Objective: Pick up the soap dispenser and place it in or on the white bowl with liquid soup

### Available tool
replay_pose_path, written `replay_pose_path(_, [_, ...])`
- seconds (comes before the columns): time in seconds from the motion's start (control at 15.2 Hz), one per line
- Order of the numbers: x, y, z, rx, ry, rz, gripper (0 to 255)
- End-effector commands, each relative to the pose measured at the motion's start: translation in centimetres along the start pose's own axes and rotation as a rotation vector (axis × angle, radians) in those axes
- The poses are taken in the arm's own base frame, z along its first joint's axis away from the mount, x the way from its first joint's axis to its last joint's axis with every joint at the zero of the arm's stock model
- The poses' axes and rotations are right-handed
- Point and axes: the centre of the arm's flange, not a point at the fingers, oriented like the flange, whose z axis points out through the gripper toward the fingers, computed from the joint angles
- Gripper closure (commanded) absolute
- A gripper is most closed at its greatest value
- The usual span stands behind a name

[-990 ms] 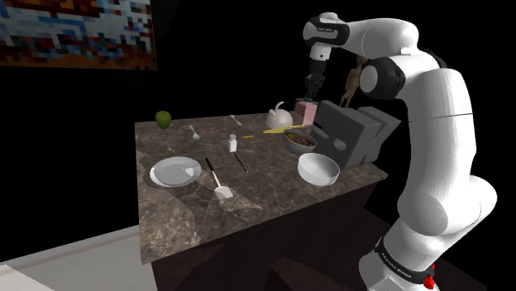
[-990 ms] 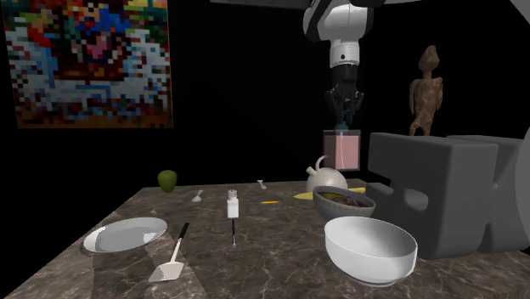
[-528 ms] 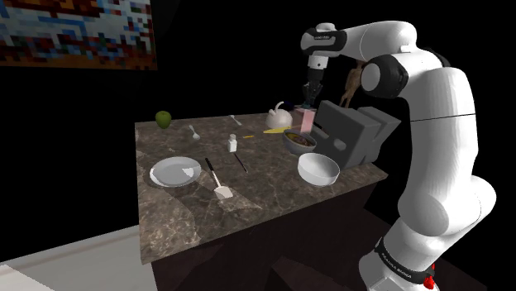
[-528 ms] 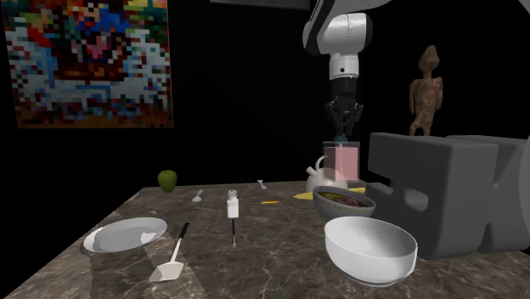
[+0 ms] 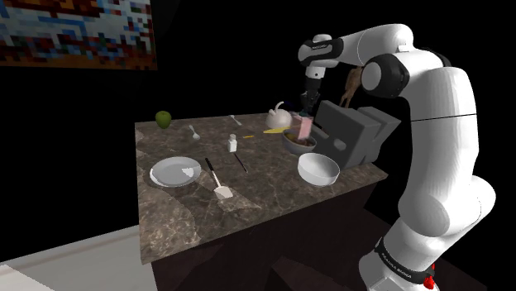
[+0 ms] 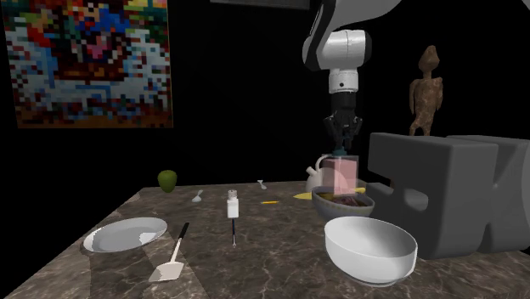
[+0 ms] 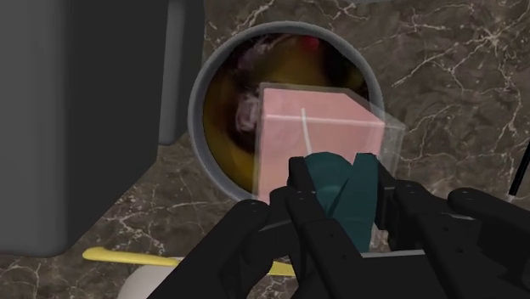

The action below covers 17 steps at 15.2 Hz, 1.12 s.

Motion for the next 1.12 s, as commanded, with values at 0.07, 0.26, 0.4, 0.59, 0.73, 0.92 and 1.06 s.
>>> replay_pose_path(0.07, [0.1, 0.1, 0.6, 0.000, 0.000, 0.000, 255])
replay_pose_path(0.26, [0.1, 0.1, 0.6, 0.000, 0.000, 0.000, 255])
replay_pose_path(0.4, [0.1, 0.1, 0.6, 0.000, 0.000, 0.000, 255])
replay_pose_path(0.59, [0.1, 0.1, 0.6, 0.000, 0.000, 0.000, 0])
replay_pose_path(0.73, [0.1, 0.1, 0.6, 0.000, 0.000, 0.000, 0])
replay_pose_path(0.92, [0.1, 0.1, -0.7, 0.000, 0.000, 0.000, 0])
replay_pose_path(1.06, [0.1, 0.1, -3.4, 0.000, 0.000, 0.000, 0])
